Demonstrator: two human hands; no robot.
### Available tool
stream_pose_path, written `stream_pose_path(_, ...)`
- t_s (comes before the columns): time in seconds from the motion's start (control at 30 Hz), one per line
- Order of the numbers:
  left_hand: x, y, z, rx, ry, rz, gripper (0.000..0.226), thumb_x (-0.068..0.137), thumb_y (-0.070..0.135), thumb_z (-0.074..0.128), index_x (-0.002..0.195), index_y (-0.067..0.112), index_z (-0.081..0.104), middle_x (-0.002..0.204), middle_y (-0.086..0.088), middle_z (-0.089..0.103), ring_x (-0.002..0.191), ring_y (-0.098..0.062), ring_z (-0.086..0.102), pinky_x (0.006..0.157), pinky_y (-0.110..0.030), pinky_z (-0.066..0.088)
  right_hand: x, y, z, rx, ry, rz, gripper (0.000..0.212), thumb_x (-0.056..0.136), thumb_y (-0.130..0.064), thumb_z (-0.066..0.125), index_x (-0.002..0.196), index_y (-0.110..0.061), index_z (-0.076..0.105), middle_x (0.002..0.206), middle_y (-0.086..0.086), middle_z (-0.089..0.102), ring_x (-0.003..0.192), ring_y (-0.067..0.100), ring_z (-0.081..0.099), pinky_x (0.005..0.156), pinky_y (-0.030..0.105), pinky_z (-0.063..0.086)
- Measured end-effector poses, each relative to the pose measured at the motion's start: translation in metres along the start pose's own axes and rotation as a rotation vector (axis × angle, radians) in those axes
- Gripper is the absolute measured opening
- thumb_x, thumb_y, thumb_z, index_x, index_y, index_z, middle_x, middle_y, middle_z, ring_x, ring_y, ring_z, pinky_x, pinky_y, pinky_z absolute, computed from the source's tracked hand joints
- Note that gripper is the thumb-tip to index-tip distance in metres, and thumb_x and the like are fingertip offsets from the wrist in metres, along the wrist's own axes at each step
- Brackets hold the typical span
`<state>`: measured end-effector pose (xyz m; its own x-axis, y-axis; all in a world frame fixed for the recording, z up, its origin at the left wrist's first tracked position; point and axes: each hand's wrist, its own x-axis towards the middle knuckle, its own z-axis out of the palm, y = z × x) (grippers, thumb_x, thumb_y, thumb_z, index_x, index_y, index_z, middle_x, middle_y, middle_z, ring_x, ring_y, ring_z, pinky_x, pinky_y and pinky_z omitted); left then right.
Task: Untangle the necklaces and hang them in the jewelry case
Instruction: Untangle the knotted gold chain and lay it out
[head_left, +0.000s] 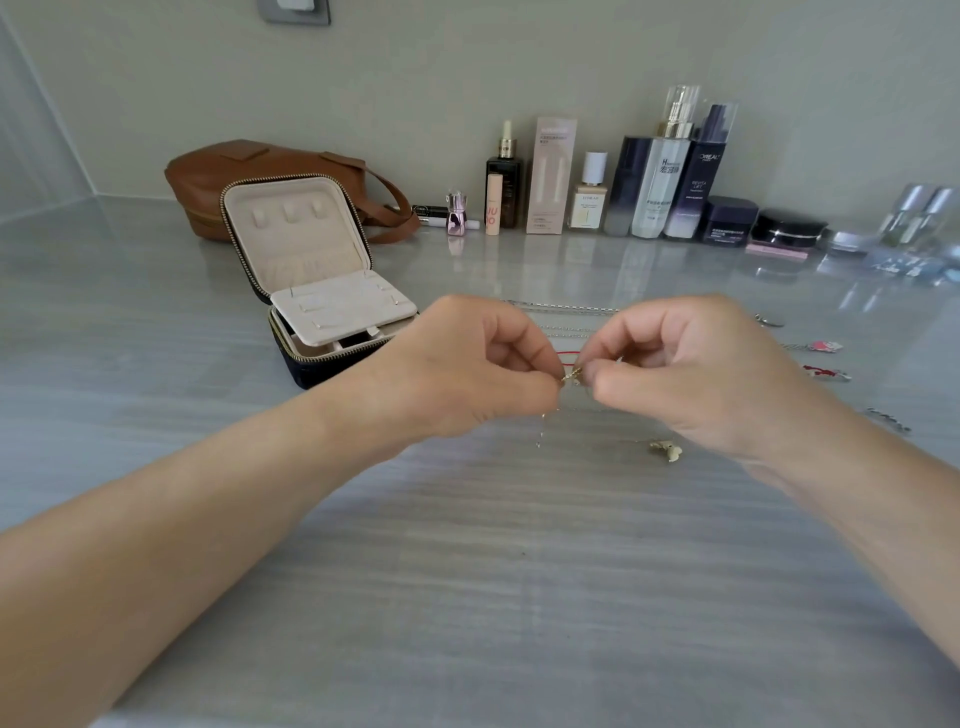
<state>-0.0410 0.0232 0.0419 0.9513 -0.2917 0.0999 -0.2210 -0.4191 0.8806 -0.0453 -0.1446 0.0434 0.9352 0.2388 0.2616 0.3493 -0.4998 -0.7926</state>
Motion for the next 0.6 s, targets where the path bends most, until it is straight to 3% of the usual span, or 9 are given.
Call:
stream_pose_path(0.13, -0.0004, 0.0042, -0.0060, -0.016, 0.029, 0.016, 0.017, 0.074, 0.008, 0.068, 0.062, 0.021, 0.065, 0.044, 0.012, 0.054, 0.042, -0.001, 0.042, 0.040, -0.014, 0.030, -0.0002, -0.0009, -0.0006, -0.008, -0.026, -0.011, 0.004, 0.067, -0.014, 0.067, 0.065, -0.017, 0.069, 0.066, 0.009, 0.068, 0.058, 0.026, 0.056, 0.058, 0.042, 0.046)
stream_pose_path(0.33, 0.0016, 0.0016, -0.0040, -0.014, 0.018, -0.028, 0.018, 0.073, 0.010, 0.068, 0.061, 0.022, 0.064, 0.053, 0.009, 0.061, 0.044, 0.001, 0.049, 0.041, -0.012, 0.034, 0.0003, -0.0010, -0.0018, 0.011, -0.003, -0.025, 0.009, 0.072, -0.016, 0.065, 0.065, -0.020, 0.069, 0.063, 0.005, 0.067, 0.056, 0.013, 0.052, 0.057, 0.025, 0.041)
stream_pose_path(0.5, 0.0005, 0.0015, -0.0037, -0.032, -0.058, -0.067, 0.017, 0.070, 0.007, 0.068, 0.065, 0.022, 0.063, 0.058, 0.007, 0.066, 0.048, 0.000, 0.051, 0.045, -0.015, 0.036, -0.0012, -0.0031, -0.0003, 0.026, 0.017, -0.053, 0.007, 0.067, -0.022, 0.065, 0.070, -0.025, 0.070, 0.067, 0.006, 0.067, 0.059, 0.020, 0.054, 0.059, 0.043, 0.049)
stream_pose_path(0.6, 0.0002, 0.0023, -0.0054, -0.047, -0.060, -0.076, 0.018, 0.072, 0.006, 0.070, 0.071, 0.023, 0.066, 0.062, 0.006, 0.066, 0.050, -0.001, 0.053, 0.046, -0.016, 0.037, -0.0008, -0.0024, -0.0035, 0.066, 0.035, -0.044, 0.008, 0.067, -0.019, 0.067, 0.064, -0.024, 0.072, 0.062, -0.003, 0.068, 0.058, 0.006, 0.055, 0.058, 0.022, 0.046)
